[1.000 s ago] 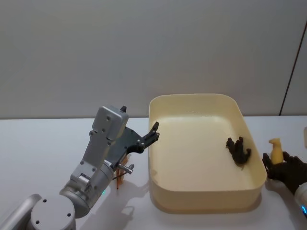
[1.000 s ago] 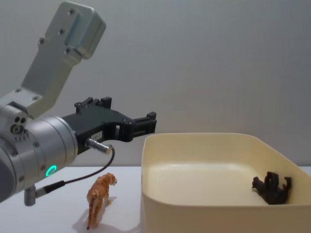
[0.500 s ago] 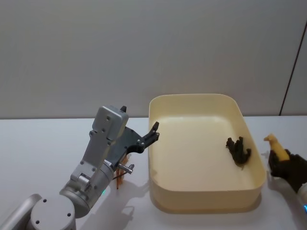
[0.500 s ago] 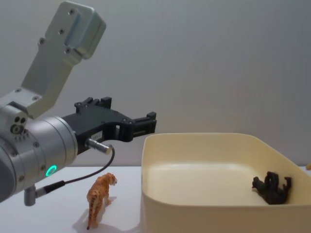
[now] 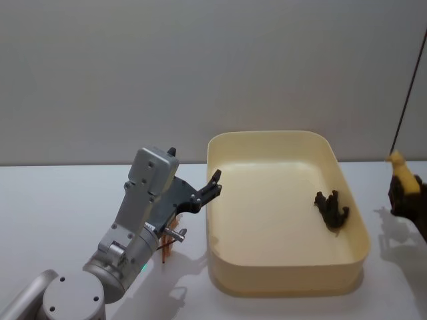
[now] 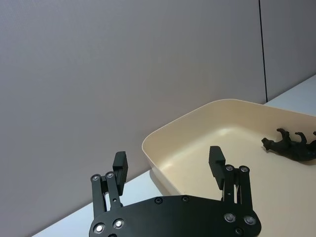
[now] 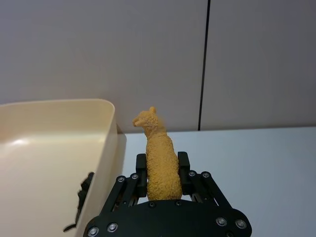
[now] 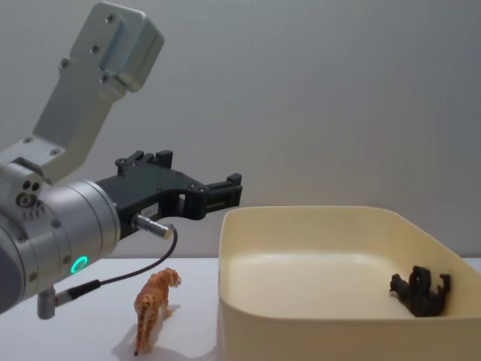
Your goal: Pick up the toy alternately with two hands and place it into the central storage box.
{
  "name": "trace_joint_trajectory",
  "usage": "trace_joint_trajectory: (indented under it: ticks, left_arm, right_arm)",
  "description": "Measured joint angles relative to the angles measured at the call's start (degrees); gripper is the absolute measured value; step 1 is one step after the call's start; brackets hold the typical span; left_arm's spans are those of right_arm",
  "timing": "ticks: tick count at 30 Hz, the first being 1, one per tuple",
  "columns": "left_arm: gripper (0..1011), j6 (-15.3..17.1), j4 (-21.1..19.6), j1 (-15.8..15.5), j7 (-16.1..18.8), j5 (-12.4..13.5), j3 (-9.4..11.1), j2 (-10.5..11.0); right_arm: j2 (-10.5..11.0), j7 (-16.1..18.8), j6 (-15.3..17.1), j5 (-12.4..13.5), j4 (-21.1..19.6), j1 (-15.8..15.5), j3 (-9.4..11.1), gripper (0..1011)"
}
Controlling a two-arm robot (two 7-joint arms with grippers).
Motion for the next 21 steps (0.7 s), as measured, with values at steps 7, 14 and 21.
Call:
trace_joint_trajectory:
  ticks: [7, 14, 21]
  left_arm:
    - [1001, 0.0, 0.0, 0.0, 0.0, 0.0, 0.0, 0.0]
    - [1001, 0.0, 0.0, 0.0, 0.0, 0.0, 0.0, 0.0]
    - [1001, 0.0, 0.0, 0.0, 0.0, 0.0, 0.0, 0.0]
  right_arm:
    - [-0.12, 2.53, 1.24, 0.91, -1.91, 1.26, 0.03, 343]
    - [-0.92, 6.2, 3.44, 1.2, -2.16, 3.34, -0.76, 344]
    - [-2.48, 10.31, 5.68, 0.51, -0.23, 6.38, -2.23, 344]
